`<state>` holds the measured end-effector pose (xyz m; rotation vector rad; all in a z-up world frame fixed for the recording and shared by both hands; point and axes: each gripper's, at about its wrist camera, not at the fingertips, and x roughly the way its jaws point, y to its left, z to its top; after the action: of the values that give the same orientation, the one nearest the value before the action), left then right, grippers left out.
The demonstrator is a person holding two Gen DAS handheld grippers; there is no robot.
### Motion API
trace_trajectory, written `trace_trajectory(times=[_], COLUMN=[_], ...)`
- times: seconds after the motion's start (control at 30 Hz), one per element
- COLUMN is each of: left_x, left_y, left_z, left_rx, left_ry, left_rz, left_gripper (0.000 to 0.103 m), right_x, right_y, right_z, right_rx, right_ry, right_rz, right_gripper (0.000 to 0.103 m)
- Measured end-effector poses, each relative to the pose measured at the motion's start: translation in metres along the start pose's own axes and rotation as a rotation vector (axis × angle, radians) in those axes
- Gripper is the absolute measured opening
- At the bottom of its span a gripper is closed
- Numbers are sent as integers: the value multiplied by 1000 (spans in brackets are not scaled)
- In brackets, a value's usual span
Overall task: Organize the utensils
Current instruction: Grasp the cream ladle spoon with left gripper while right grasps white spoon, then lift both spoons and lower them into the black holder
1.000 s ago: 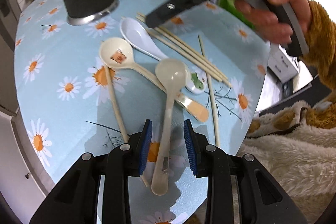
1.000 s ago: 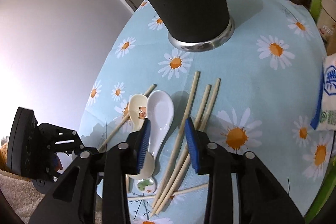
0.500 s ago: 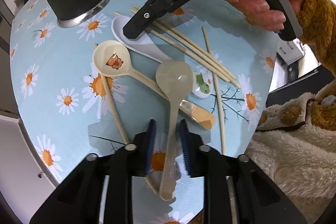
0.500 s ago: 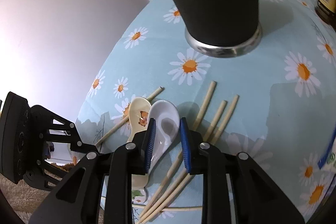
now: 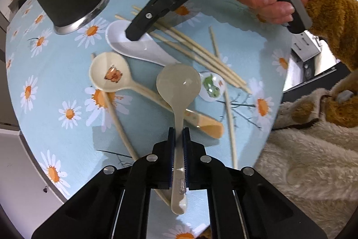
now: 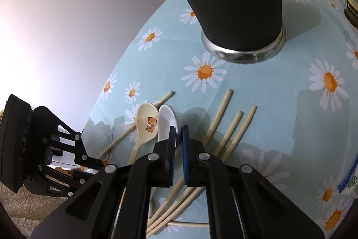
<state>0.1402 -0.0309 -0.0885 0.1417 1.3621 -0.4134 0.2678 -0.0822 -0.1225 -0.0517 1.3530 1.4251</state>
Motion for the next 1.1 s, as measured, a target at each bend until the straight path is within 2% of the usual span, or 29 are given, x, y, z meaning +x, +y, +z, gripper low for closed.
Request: trace_trajectory(times=[0.17,0.33,0.47,0.87,1.1], left_x=[-14,-34,-50,-97,-130], left_y=[5,20,34,73,95], left_z=[-2,-6,-11,-13,-2], left_rx=[-15,-87,-155,-339,-404], left_ry=[-37,-124,-211,-531,-754], left_rz=[-14,-36,-49,-25,-7], left_gripper=[6,6,6,6,6], right_x=[-16,-35,-53,-111,-145], right_y=[4,2,4,17,26], right_z=[1,1,1,5,20], right_rx=[-12,12,35,69,55], right_ry=[-29,-84,-164,-380,-569], right_rz=[-19,-45,-55,-123,-170], right_gripper=[6,6,6,6,6])
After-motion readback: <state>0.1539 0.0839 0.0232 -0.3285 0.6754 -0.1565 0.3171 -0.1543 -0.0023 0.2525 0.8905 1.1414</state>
